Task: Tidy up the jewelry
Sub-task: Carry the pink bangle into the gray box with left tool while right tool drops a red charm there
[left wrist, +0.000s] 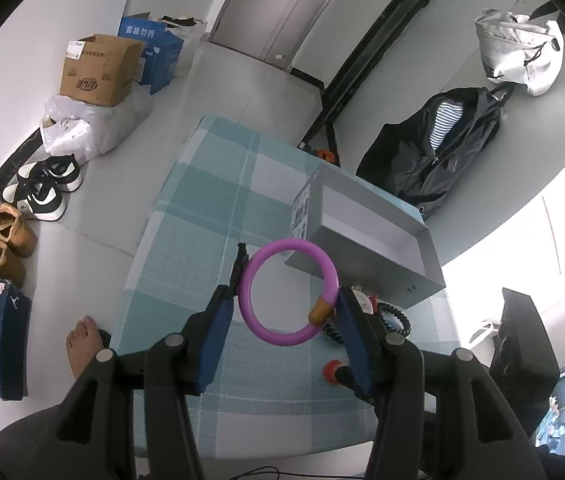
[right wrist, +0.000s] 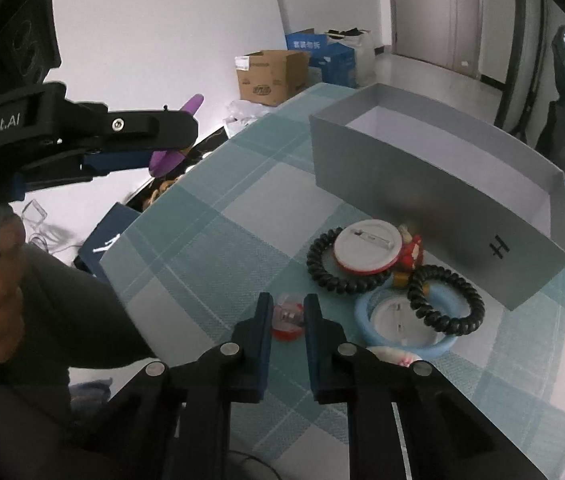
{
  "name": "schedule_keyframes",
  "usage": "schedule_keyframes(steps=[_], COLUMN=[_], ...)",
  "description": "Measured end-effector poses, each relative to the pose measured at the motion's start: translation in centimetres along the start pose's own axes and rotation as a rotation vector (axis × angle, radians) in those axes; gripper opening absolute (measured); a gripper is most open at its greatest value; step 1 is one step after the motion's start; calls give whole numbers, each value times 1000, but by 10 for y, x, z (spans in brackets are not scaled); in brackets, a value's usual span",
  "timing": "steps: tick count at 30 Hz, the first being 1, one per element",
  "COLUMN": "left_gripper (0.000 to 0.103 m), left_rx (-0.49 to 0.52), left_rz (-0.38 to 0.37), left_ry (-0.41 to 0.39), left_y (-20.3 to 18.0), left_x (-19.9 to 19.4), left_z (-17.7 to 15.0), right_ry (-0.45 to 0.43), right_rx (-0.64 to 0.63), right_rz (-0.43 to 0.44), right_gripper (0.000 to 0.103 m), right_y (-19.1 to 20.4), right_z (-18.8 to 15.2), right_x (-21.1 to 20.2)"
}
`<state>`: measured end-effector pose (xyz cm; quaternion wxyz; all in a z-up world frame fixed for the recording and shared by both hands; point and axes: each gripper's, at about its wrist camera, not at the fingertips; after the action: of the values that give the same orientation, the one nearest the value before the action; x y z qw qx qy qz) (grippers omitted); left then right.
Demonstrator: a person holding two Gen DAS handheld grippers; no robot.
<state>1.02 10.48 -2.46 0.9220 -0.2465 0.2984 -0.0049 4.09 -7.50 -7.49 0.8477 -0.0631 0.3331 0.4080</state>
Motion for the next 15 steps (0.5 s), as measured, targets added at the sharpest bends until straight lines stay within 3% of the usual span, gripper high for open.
schedule_keyframes(steps=[8, 15], left_gripper=[47, 47], left_rx=[26, 126], left_rz=[-23, -19], left_ry=[5, 29], left_y=[-14, -50], left_x=[3, 29], left_z=[12, 38], right_ry=[-117, -248], right_rx=[108, 274], right_rz=[53, 16], right_gripper=[14, 14], right_y=[-17, -73], right_z=[27, 76], right_x=[-28, -61])
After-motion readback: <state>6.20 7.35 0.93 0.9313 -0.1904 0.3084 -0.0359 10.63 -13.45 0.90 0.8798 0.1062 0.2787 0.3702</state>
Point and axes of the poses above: each gripper's, at about its wrist camera, not at the fingertips, and x roughly the way its jaws point, y to its left, z to its top, and after that the axes turned 15 degrees about -y, right-handed
